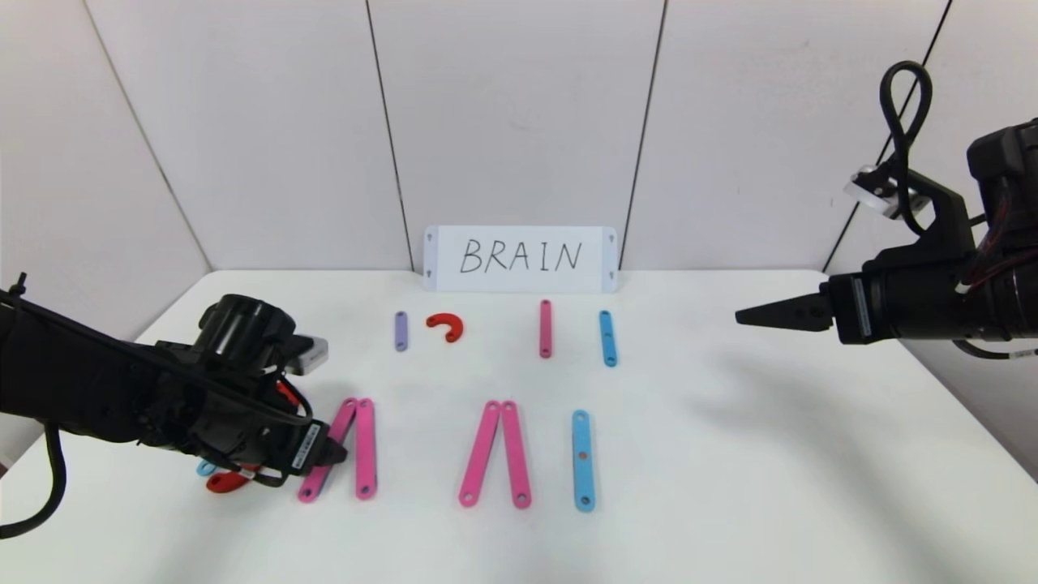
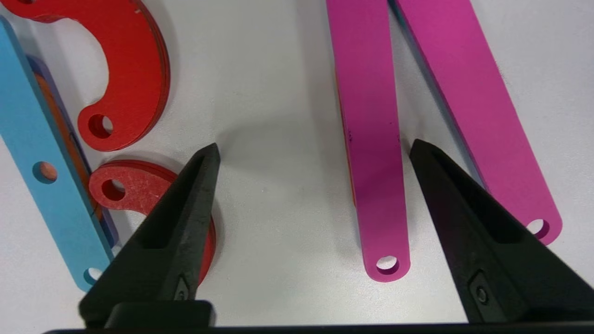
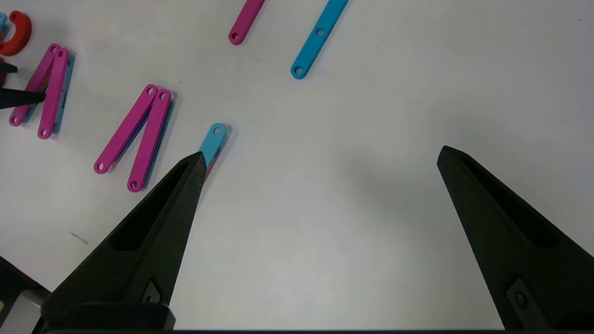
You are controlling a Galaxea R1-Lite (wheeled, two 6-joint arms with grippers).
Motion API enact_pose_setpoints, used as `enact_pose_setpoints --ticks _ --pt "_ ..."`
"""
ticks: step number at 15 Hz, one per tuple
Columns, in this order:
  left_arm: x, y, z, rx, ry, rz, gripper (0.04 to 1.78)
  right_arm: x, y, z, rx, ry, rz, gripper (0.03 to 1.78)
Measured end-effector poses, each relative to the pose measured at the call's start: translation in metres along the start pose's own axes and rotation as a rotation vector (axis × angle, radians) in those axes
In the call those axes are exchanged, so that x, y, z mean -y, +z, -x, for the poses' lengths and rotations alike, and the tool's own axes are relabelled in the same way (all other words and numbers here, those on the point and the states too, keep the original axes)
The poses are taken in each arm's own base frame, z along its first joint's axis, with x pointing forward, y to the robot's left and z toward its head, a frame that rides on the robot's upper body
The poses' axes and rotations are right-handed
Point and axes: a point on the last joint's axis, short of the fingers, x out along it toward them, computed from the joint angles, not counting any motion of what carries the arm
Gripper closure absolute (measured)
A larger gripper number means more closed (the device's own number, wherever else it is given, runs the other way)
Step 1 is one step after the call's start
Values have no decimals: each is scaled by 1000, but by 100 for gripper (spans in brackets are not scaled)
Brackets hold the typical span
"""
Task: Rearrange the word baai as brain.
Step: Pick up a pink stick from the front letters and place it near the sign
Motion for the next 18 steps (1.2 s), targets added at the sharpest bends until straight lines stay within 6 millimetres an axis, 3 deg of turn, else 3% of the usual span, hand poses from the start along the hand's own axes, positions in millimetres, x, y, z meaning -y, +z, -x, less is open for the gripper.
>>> enact_pose_setpoints --ticks 4,6,13,18 --pt "2 1 -2 -1 -3 -5 120 0 -1 0 -4 0 -1 7" --pt "2 1 -2 -2 -3 -6 146 0 -1 0 -4 1 -1 7" --pt "3 3 1 4 -4 15 152 0 -3 -1 -10 1 0 7" --pt "-7 39 21 134 23 66 152 -1 -4 -1 -12 3 0 7"
